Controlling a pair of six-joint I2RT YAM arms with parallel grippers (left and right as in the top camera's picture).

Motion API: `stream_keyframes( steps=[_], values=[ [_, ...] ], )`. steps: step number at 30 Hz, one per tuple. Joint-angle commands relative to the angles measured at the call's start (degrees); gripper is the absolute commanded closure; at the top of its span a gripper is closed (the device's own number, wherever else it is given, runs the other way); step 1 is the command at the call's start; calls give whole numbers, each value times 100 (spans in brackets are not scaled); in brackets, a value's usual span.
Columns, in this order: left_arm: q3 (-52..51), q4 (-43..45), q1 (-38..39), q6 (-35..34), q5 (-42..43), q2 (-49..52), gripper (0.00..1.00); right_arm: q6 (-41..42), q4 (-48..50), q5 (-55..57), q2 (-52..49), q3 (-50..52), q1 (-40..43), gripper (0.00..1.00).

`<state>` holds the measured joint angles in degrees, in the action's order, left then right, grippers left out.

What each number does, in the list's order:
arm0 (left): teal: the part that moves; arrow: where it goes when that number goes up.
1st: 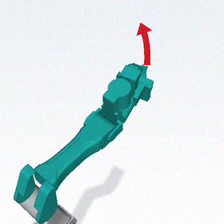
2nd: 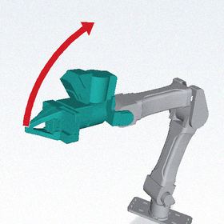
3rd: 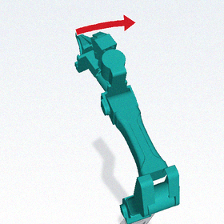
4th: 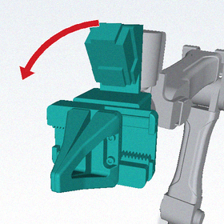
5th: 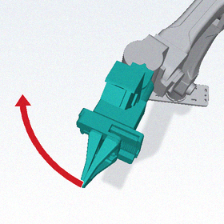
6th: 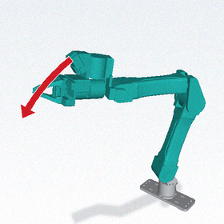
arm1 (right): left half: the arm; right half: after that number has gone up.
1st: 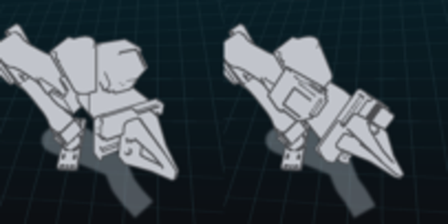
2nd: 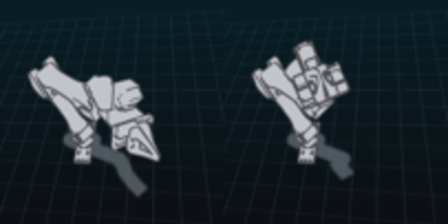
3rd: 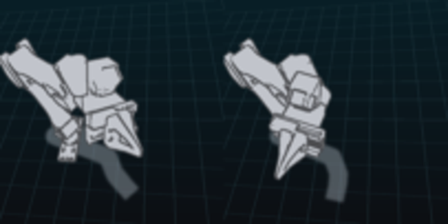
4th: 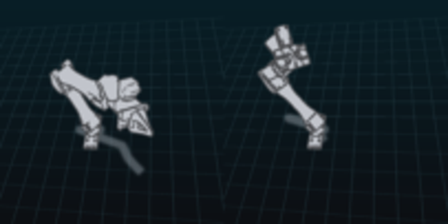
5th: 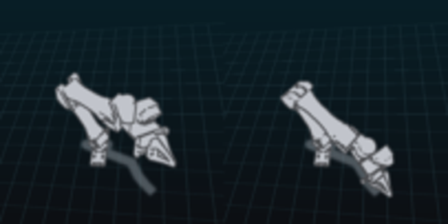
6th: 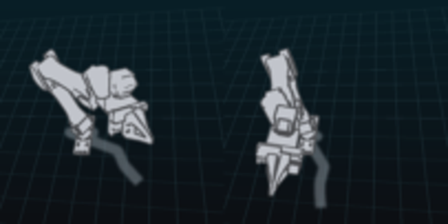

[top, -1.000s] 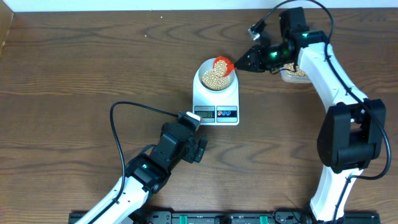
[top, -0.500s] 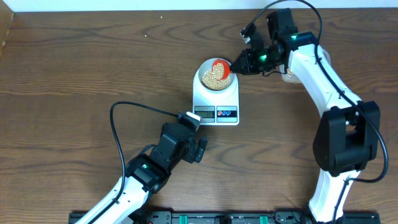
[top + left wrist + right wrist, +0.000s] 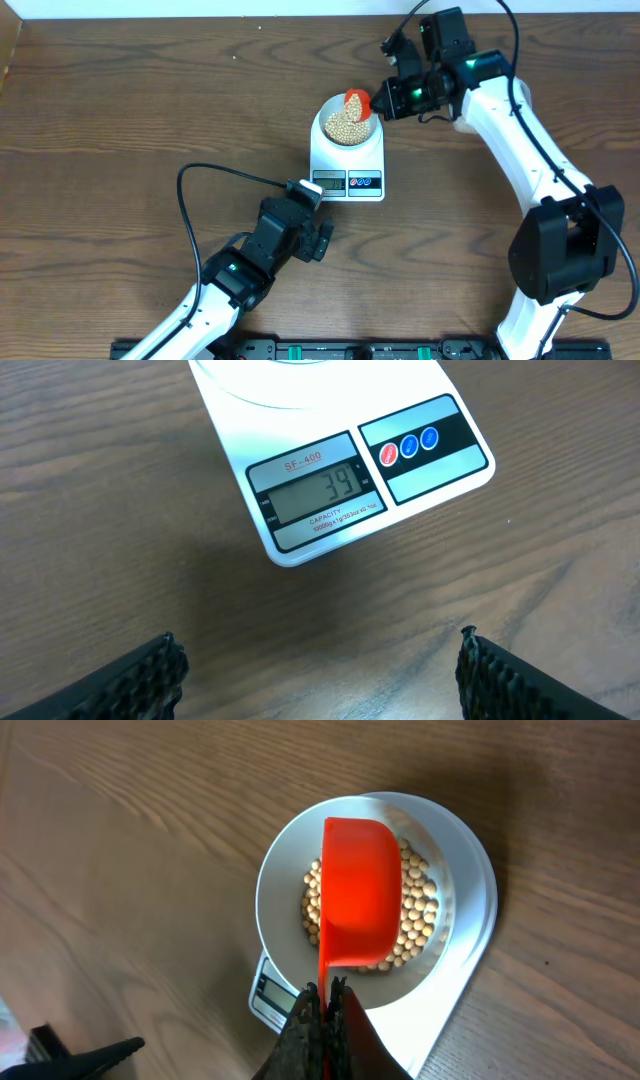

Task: Scoop item into bowl and weigh 50g on scale
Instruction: 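Tilt the scoop with the right gripper to pour chickpeas into the bowl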

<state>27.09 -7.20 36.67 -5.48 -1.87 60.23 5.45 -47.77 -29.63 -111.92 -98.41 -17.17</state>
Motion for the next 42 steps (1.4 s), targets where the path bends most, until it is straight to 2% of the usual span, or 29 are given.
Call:
stream_keyframes(
  steps=[1, 15, 42],
  values=[
    [122, -7, 2, 96, -116, -42, 12, -131, -11, 323, 105, -17, -151, 99],
    [122, -7, 2, 96, -114, -42, 12, -328, -42, 1010, 105, -17, -509, 99],
    [122, -7, 2, 94, -116, -42, 12, -555, -46, 1016, 105, -17, -544, 99]
  ],
)
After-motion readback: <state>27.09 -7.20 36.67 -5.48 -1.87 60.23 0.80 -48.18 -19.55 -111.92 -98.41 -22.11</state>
